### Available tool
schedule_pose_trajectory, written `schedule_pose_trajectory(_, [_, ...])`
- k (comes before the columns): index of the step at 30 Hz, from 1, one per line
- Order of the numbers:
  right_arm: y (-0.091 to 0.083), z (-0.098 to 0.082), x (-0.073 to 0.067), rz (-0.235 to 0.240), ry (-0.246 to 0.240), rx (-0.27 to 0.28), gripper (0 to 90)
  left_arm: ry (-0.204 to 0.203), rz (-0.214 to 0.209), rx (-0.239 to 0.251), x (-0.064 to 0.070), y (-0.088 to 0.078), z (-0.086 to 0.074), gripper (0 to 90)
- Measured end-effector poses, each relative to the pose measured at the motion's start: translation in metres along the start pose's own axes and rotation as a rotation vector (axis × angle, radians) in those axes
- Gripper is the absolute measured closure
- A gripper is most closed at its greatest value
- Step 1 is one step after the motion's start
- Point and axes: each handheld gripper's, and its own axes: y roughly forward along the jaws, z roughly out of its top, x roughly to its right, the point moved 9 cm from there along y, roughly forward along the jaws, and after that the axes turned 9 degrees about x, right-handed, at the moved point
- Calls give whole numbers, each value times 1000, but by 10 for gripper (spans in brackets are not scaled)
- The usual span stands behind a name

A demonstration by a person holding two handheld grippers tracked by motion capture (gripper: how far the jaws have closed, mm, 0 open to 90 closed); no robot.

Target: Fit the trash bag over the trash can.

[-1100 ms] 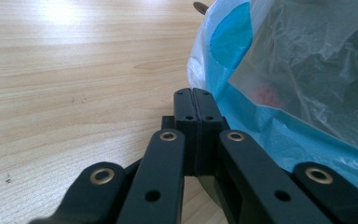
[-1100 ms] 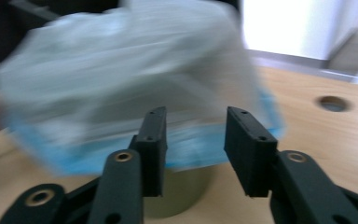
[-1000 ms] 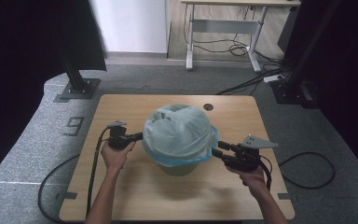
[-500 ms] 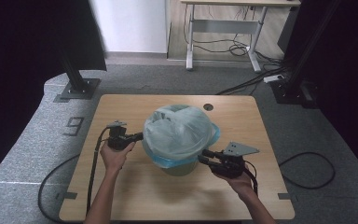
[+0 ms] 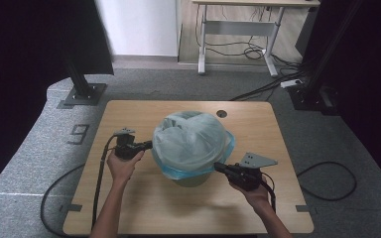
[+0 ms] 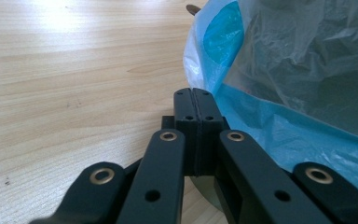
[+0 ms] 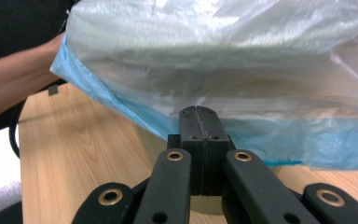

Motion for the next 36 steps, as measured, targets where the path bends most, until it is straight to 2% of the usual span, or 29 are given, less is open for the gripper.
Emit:
schedule_pose_trajectory(2, [-1,-2,-1,-10,-20,-3,873,1,0,0,0,0,0,900])
schedule_pose_trajectory(4, [-2,-3,-2,-20,-21,4,704,-1,1,-1,0,0,0,900])
schedule_pose_trajectory(5, [-3,-1,-2,-35,-10,22,581,-2,1,-2,0,0,-1,900])
schedule_pose_trajectory(6, [-3,1,-2,-51,1,36,524,-1,3,-4,-1,1,-1,900])
schedule_pose_trajectory(7, [-3,1,-2,-51,1,36,524,-1,3,-4,-1,1,-1,900])
schedule_pose_trajectory(8, [-4,7,-1,-79,22,55,448,-2,3,-4,-1,1,-2,900])
schedule_pose_trajectory(9, [-4,7,-1,-79,22,55,448,-2,3,-4,-1,1,-2,900])
schedule_pose_trajectory(10, [-2,11,-1,-89,25,61,398,-2,3,-6,0,1,-2,900])
schedule_pose_trajectory(11, [-2,11,-1,-89,25,61,398,-2,3,-6,0,1,-2,900])
schedule_pose_trajectory(12, [0,12,2,-99,22,56,360,-4,2,-4,0,1,-2,900])
schedule_pose_trajectory(15, [3,10,5,-94,34,50,352,-3,2,-5,0,1,-1,900])
schedule_pose_trajectory(17, [6,8,5,-75,51,45,363,1,5,-6,0,1,-2,900])
schedule_pose_trajectory(19, [7,8,5,-75,48,45,379,11,11,-13,0,1,-2,900])
schedule_pose_trajectory(20, [7,8,4,-83,42,42,400,12,11,-13,0,2,-3,900])
schedule_pose_trajectory(22, [8,9,3,-90,37,47,512,13,8,-16,0,2,-3,900])
schedule_pose_trajectory(23, [8,9,3,-90,37,47,512,13,8,-16,0,2,-3,900])
schedule_pose_trajectory(24, [7,10,3,-92,33,45,557,12,8,-15,0,2,-3,900])
schedule_pose_trajectory(28, [6,11,3,-98,33,46,607,8,5,-12,0,2,-3,900])
schedule_pose_trajectory(35, [7,12,0,-151,22,44,699,2,-1,-14,2,4,-5,900])
schedule_pose_trajectory(36, [7,14,-1,-158,19,48,734,4,-2,-13,2,4,-5,900])
